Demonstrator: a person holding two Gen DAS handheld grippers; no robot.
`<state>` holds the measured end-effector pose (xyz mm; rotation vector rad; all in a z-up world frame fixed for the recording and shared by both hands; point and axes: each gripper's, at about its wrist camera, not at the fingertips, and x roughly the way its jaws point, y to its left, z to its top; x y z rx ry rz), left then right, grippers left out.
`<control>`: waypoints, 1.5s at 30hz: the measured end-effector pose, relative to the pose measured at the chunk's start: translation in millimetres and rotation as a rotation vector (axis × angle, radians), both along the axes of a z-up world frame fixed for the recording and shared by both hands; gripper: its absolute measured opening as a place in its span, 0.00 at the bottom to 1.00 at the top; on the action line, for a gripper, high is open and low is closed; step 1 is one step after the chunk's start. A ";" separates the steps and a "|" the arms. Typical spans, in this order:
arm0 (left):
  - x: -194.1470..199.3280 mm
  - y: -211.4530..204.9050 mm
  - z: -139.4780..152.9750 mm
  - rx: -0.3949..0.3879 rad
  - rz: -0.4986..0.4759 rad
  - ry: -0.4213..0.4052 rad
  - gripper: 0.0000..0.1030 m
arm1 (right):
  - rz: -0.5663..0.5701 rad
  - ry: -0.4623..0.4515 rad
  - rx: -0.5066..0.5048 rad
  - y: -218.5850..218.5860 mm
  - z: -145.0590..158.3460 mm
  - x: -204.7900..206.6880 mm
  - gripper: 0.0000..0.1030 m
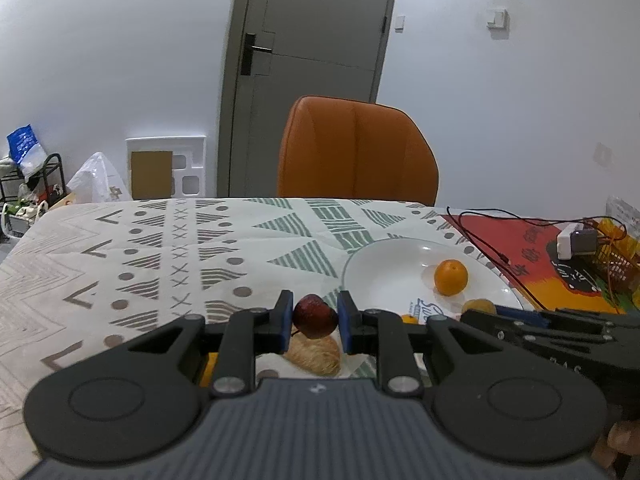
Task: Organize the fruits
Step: 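Carry the red and olive-green fruits into the white bowl and open both tools, then withdraw both tools from the bowl toward the remaining fruits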
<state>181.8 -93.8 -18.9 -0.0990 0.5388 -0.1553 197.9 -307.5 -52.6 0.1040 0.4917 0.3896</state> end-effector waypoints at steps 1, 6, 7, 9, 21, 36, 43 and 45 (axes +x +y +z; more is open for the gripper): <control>3.1 -2.7 -1.2 0.004 -0.003 0.005 0.21 | -0.002 0.001 0.001 -1.4 -0.2 2.4 0.23; 16.3 -12.9 -6.0 0.001 -0.014 0.017 0.21 | -0.010 0.000 0.001 -8.2 -1.2 16.0 0.23; 19.4 -15.2 -6.5 0.003 -0.018 0.018 0.21 | -0.012 0.000 0.003 -9.7 -1.6 19.1 0.23; 26.2 -22.2 -7.5 0.020 -0.028 0.019 0.21 | -0.019 -0.005 0.006 -12.5 -3.2 25.0 0.23; 57.4 -59.5 -22.5 0.061 -0.071 0.055 0.21 | -0.100 -0.011 0.056 -36.9 -22.0 47.9 0.23; 57.0 -69.9 -23.9 0.085 -0.051 0.073 0.25 | -0.110 -0.024 0.114 -42.4 -23.7 47.3 0.32; 38.6 -48.5 -10.3 0.071 -0.007 0.065 0.37 | -0.119 -0.012 0.134 -47.9 -22.1 45.1 0.32; 32.2 -38.9 -6.2 0.071 0.020 0.056 0.43 | -0.117 -0.009 0.142 -49.1 -21.1 44.7 0.39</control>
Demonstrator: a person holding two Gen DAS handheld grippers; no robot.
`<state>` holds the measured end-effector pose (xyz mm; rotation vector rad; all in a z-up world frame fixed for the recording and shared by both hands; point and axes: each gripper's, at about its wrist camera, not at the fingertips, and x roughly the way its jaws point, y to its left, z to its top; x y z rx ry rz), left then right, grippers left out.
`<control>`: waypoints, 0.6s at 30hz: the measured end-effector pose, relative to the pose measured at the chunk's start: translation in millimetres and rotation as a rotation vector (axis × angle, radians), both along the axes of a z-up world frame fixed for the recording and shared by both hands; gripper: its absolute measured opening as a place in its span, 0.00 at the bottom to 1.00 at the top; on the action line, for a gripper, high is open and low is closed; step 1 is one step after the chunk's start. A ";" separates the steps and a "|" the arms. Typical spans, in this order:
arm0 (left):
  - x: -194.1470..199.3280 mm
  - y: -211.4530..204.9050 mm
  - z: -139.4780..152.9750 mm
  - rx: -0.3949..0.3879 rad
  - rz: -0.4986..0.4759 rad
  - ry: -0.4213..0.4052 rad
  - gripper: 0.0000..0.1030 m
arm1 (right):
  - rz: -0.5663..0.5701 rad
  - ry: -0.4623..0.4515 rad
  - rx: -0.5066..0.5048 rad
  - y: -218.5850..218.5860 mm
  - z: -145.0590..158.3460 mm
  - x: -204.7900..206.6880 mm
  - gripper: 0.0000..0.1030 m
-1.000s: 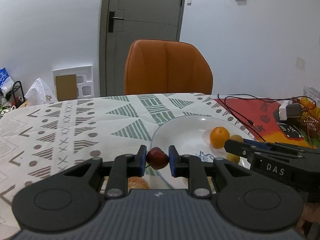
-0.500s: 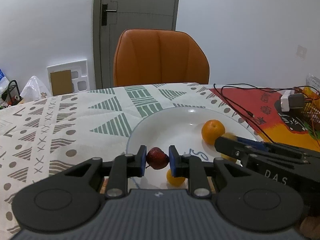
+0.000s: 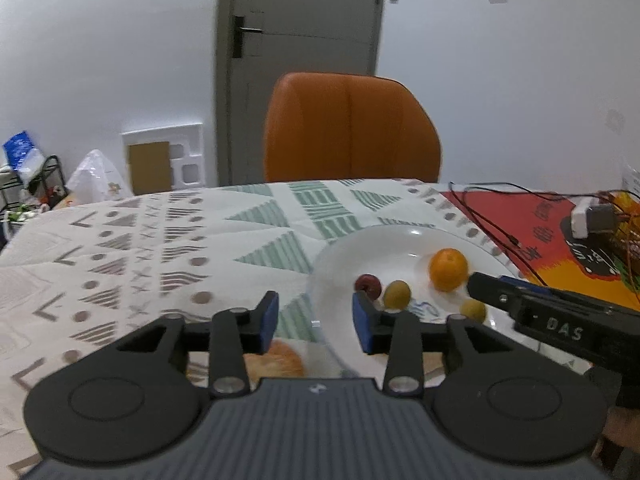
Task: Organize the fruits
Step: 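Withdraw both tools from the bowl toward the remaining fruits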
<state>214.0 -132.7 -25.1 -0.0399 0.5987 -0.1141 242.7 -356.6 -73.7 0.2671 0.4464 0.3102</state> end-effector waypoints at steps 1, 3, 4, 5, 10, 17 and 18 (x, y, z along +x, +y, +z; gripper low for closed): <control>-2.9 5.9 2.1 -0.008 0.013 -0.005 0.48 | -0.003 0.000 0.000 -0.1 0.6 -0.8 0.41; -8.0 17.1 5.9 -0.028 0.039 -0.010 0.55 | -0.005 -0.008 -0.003 1.1 2.0 -3.7 0.45; -10.1 21.7 8.0 -0.033 0.050 -0.009 0.59 | 0.004 -0.013 -0.002 2.6 2.5 -5.1 0.45; -12.0 26.0 9.8 -0.035 0.058 -0.010 0.61 | 0.011 -0.014 -0.004 4.6 2.7 -5.8 0.47; -25.7 45.8 18.9 -0.014 0.114 -0.042 0.81 | 0.048 -0.021 -0.015 16.5 2.3 -8.3 0.49; -37.4 73.3 25.2 -0.040 0.165 -0.050 0.84 | 0.078 -0.022 -0.050 30.9 9.1 -12.8 0.58; -38.6 77.5 25.0 -0.046 0.171 -0.050 0.84 | 0.081 -0.025 -0.053 33.0 11.0 -14.1 0.58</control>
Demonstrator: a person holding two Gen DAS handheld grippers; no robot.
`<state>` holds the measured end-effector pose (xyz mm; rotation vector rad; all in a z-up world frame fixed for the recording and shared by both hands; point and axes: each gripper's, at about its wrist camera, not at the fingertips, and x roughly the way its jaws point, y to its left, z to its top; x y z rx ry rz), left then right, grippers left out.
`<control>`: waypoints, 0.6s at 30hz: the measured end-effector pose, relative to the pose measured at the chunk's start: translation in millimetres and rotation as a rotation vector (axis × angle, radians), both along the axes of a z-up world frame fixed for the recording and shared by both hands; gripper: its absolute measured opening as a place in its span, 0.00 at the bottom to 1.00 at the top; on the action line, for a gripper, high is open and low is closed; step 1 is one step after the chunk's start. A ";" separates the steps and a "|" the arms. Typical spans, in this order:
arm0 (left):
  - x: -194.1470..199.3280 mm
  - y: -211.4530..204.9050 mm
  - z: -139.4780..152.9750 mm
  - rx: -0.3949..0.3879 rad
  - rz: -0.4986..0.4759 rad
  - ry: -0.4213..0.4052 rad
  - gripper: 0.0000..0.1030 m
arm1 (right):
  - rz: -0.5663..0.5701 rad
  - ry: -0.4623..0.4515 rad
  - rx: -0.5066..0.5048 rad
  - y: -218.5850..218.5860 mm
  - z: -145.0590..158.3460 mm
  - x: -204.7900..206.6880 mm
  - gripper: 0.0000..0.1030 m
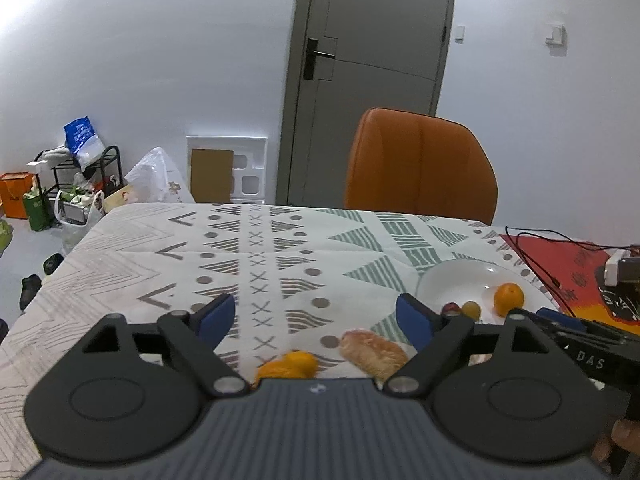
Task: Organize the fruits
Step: 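Withdraw both tools from the bowl toward the remaining fruits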
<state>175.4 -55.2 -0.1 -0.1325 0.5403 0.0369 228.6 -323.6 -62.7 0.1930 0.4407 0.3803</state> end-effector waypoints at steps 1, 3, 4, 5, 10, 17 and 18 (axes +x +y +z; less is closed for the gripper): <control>-1.8 3.1 -0.8 -0.005 0.004 0.000 0.84 | 0.004 -0.002 -0.006 2.7 2.0 -1.0 0.58; -4.4 10.6 -2.5 -0.022 0.012 0.000 0.84 | 0.013 -0.003 -0.014 7.0 5.2 -2.9 0.58; -6.7 14.1 -3.4 -0.030 0.014 0.000 0.84 | 0.019 -0.003 -0.019 9.9 7.0 -4.1 0.58; -8.5 17.2 -4.4 -0.036 0.016 -0.001 0.84 | 0.025 -0.002 -0.021 12.2 8.5 -5.3 0.58; -15.0 35.8 -10.5 -0.068 0.032 0.006 0.84 | 0.057 -0.003 -0.021 26.1 14.8 -11.9 0.58; -27.0 54.6 -15.6 -0.094 0.049 -0.009 0.83 | 0.082 0.005 -0.034 43.5 16.4 -17.5 0.59; -28.4 57.7 -17.7 -0.100 0.051 -0.007 0.83 | 0.086 0.007 -0.037 46.1 16.1 -18.3 0.59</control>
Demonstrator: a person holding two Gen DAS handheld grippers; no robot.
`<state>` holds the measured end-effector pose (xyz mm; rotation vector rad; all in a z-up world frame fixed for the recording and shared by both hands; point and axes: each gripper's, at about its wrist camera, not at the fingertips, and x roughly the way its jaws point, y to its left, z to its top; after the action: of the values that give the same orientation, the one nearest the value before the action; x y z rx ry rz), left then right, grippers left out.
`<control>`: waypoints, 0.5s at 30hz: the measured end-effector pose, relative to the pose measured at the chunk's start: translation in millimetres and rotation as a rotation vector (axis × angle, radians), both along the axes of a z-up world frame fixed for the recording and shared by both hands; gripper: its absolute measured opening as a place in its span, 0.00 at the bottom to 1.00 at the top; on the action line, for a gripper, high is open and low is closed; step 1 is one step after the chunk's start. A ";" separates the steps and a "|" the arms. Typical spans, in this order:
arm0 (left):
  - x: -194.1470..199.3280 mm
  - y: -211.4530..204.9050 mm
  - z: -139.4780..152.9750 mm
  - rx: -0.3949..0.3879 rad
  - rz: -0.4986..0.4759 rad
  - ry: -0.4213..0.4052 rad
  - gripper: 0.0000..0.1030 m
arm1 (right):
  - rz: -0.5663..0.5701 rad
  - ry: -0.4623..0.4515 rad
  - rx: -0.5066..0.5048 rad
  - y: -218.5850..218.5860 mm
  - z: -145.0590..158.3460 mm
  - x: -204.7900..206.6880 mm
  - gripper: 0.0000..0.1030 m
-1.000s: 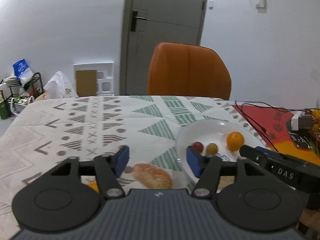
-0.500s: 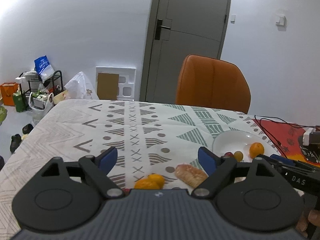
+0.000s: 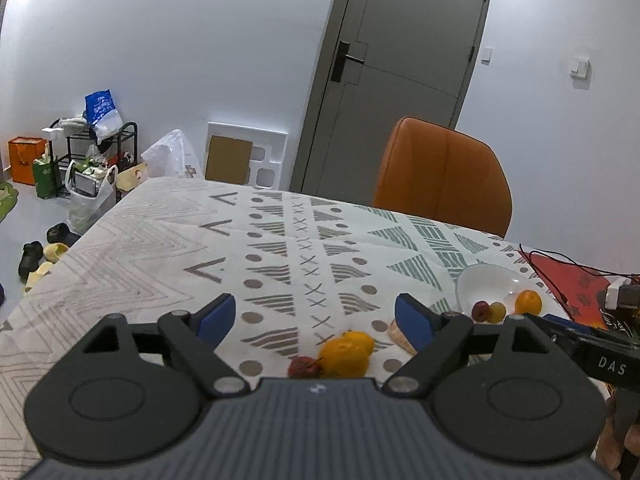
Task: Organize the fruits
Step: 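Withdraw both tools from the bowl toward the remaining fruits, then grasp another small red fruit with the left tool while the right tool grasps an orange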
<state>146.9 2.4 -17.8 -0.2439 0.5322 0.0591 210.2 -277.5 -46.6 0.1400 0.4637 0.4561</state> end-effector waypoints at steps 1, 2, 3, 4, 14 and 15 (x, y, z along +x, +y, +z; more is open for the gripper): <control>-0.8 2.6 -2.1 -0.007 0.004 0.003 0.82 | 0.006 0.002 -0.002 3.1 -0.2 -1.1 0.59; -1.7 5.4 -4.8 -0.017 0.009 0.005 0.81 | 0.011 0.002 -0.005 5.9 -0.3 -2.9 0.59; -2.7 8.5 -8.2 -0.027 0.010 0.009 0.81 | 0.017 0.003 -0.009 8.4 -0.7 -4.1 0.60; -3.0 10.3 -11.0 -0.029 0.009 0.015 0.81 | 0.024 0.006 -0.012 11.5 -0.9 -5.1 0.61; -2.3 20.2 -37.2 -0.037 -0.016 0.056 0.67 | 0.080 0.008 -0.037 38.3 0.5 -18.9 0.97; -1.4 20.7 -39.7 -0.041 -0.020 0.062 0.64 | 0.084 0.005 -0.049 41.6 0.9 -20.6 0.99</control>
<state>145.5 23.1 -57.6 -0.2775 0.5975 0.0363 189.7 -235.9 -45.8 0.0747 0.4863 0.5267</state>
